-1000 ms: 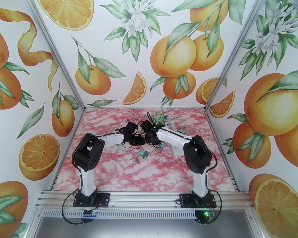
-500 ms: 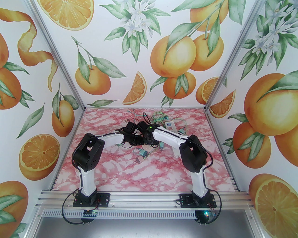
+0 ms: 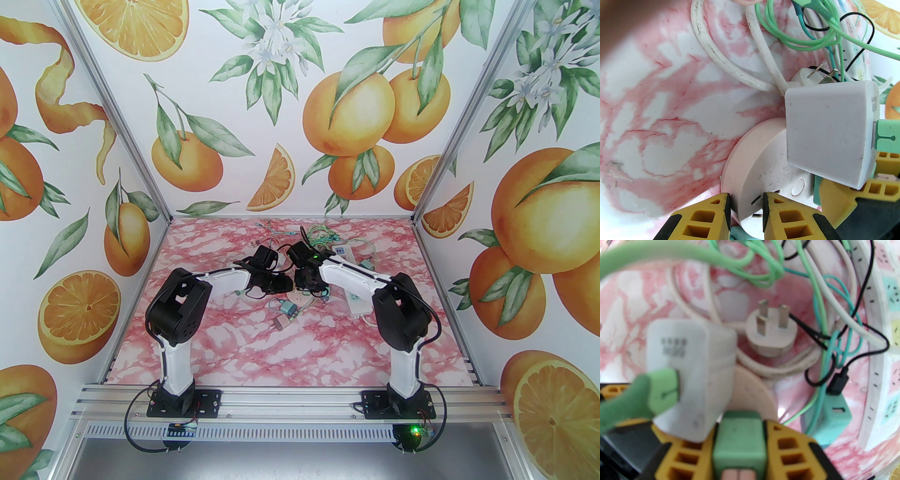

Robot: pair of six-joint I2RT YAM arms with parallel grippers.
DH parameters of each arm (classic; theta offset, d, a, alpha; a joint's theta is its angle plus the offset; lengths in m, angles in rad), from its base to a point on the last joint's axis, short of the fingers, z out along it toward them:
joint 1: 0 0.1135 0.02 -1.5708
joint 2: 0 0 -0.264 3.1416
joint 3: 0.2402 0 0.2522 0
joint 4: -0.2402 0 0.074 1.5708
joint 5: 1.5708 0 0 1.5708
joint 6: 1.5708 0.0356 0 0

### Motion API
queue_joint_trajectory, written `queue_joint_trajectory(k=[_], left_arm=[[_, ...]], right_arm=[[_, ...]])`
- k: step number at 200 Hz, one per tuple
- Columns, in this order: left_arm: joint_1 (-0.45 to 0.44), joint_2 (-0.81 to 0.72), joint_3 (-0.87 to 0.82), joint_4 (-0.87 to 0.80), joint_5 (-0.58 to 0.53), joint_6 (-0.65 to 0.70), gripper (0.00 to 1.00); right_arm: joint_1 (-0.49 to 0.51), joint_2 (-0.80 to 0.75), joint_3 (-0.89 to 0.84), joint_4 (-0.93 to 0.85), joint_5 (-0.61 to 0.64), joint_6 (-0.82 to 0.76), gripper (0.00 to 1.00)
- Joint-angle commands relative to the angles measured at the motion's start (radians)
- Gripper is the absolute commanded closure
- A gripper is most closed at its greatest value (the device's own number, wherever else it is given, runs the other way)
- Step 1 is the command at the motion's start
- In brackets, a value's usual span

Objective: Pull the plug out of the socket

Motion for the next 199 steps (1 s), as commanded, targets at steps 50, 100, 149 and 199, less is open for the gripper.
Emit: queue_joint_trajectory(k=[50,100,149,199], left_arm=[[-0.027,0.155,-0.045,-0.202,-0.167,0.044,0.74],[-0.028,0.165,-0.042,-0.232,-0.211,0.069,0.75],[-0.029,0.180,-0.037,-0.239,-0.223,0.071,0.75],[-0.028,0.183,-0.030,-0.239,-0.218,0.070,0.75]], right_arm=[[0.146,0.094,0.194,-0.080,-0.019,-0.032,0.81],[0.069,0.033,0.148,-0.070,-0.029,-0.062,0.81],[-0.041,-0.076,-0.021,0.091,-0.195,-0.020,0.82],[0.045,0.003,0.098,-0.024,-0.089,-0.041,0.82]])
